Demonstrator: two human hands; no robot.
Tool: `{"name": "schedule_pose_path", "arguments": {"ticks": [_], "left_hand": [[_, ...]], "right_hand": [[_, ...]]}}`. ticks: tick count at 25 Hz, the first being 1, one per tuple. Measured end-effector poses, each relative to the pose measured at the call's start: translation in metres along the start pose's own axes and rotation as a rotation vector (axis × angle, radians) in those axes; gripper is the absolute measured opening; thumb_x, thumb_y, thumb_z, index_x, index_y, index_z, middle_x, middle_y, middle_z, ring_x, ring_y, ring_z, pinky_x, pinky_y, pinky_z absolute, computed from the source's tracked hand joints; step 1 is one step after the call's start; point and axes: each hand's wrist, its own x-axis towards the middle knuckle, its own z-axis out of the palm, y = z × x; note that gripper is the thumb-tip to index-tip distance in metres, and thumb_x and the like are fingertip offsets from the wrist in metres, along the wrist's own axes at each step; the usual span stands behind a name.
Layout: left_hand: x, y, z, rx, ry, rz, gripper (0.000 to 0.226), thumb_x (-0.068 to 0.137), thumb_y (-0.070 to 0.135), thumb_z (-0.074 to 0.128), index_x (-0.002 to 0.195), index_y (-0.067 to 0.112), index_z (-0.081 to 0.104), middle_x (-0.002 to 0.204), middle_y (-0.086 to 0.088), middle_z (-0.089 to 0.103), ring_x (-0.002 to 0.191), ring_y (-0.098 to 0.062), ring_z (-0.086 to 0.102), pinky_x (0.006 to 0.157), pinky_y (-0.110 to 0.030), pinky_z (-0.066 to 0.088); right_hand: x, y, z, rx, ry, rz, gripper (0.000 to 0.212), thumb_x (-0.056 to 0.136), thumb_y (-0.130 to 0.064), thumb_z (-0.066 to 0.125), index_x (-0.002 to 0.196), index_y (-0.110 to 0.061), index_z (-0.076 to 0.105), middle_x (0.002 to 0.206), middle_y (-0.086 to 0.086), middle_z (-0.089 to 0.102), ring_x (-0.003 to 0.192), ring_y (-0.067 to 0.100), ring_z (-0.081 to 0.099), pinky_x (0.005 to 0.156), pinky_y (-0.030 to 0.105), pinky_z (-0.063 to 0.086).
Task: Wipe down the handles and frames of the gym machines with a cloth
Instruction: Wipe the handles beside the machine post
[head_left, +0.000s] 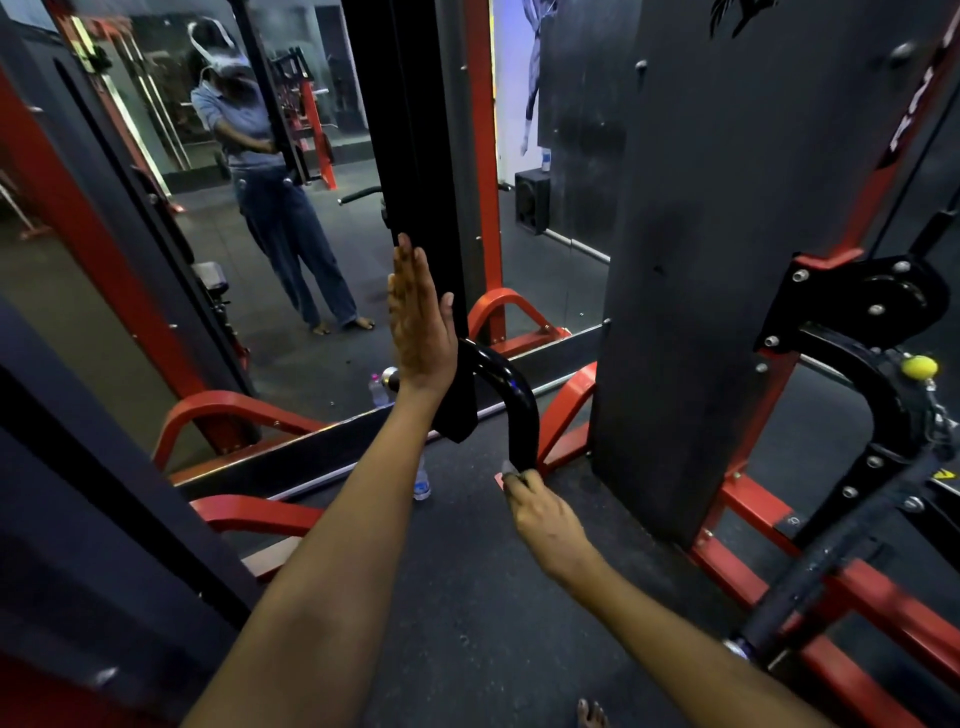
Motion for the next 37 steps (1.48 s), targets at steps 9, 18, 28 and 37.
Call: {"name": "schedule_pose_path", "arguments": {"ticks": [9,18,28,37], "left_hand": [[0.0,0.002,0.005,-0.047,-0.004,-0.012,0.06,0.104,0.027,0.02,0.148,0.033,-0.021,0.155,0.019,-0.023,0.146,-0.008,-0.008,0.121,-0.038,0.01],[-0.003,-0.004,0.002,-0.044,0.011,0.009,0.061,0.104,0.025,0.022,0.149,0.032,-0.018,0.156,0.018,-0.021,0.146,-0.008,-0.008,0.121,-0.04,0.01],[-0.005,-0.006,0.001,-0.049,0.018,0.013,0.062,0.104,0.022,0.024,0.15,0.031,-0.017,0.157,0.017,-0.019,0.147,-0.01,-0.006,0.121,-0.039,0.009],[-0.005,-0.005,0.001,-0.061,0.026,0.019,0.064,0.104,0.022,0.028,0.15,0.031,-0.014,0.158,0.016,-0.017,0.147,-0.011,-0.004,0.12,-0.044,0.012]], "right_hand": [[0.057,0.037,-0.072,1.151,0.197,0.552,0.038,0.084,0.018,0.047,0.118,0.007,0.059,0.107,0.015,0.066,0.088,0.007,0.062,0.075,0.012,0.047],[0.059,0.039,-0.022,0.758,-0.369,0.597,0.021,0.084,0.0,0.062,0.103,-0.001,0.07,0.105,0.018,0.069,0.099,0.025,0.066,0.09,0.039,0.05],[0.054,0.025,-0.053,0.854,-0.051,0.522,0.042,0.083,0.017,0.04,0.106,-0.004,0.069,0.101,0.012,0.071,0.091,0.017,0.066,0.078,0.027,0.05],[0.085,0.005,-0.121,0.874,0.171,0.394,0.031,0.087,0.006,0.052,0.105,-0.011,0.071,0.093,0.002,0.071,0.08,0.014,0.067,0.076,0.03,0.053]]}}
